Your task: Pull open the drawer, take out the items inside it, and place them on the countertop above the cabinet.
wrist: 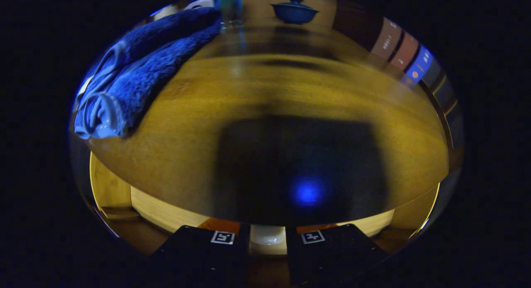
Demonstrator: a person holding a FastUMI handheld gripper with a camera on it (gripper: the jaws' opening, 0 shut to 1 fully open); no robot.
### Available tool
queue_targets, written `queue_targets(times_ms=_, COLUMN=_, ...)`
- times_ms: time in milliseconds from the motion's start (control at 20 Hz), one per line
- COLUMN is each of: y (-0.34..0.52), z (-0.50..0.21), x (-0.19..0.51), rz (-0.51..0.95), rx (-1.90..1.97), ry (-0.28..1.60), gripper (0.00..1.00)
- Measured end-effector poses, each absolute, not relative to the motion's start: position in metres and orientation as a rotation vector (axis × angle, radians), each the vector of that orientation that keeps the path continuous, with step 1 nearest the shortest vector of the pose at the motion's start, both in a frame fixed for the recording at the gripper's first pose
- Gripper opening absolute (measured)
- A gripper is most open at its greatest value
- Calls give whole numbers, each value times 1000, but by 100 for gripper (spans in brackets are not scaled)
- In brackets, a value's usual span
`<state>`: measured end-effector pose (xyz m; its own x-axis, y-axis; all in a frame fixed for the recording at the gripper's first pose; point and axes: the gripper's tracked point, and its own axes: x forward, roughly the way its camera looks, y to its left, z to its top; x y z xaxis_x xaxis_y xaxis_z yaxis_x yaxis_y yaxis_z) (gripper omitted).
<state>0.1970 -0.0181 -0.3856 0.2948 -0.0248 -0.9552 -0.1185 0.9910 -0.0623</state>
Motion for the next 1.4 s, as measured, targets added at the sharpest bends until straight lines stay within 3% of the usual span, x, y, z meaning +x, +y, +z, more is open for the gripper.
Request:
queue_targets(times_ms=100, y=-15, z=-379, x=193, rz=72, rx=-131, ry=1292, gripper=34)
queue_targets(times_ms=300, y=2, z=-365, x=178, rz=132, rx=17, ry=1416, gripper=34)
queue_targets(times_ms=800, y=-19, z=-318, x=159, rz=212, rx=-67, ry=1588, gripper=33)
queue_targets(times_ms=1400, y=-22, z=-242, x=148, rz=337, rx=-118, ry=1640, gripper=33)
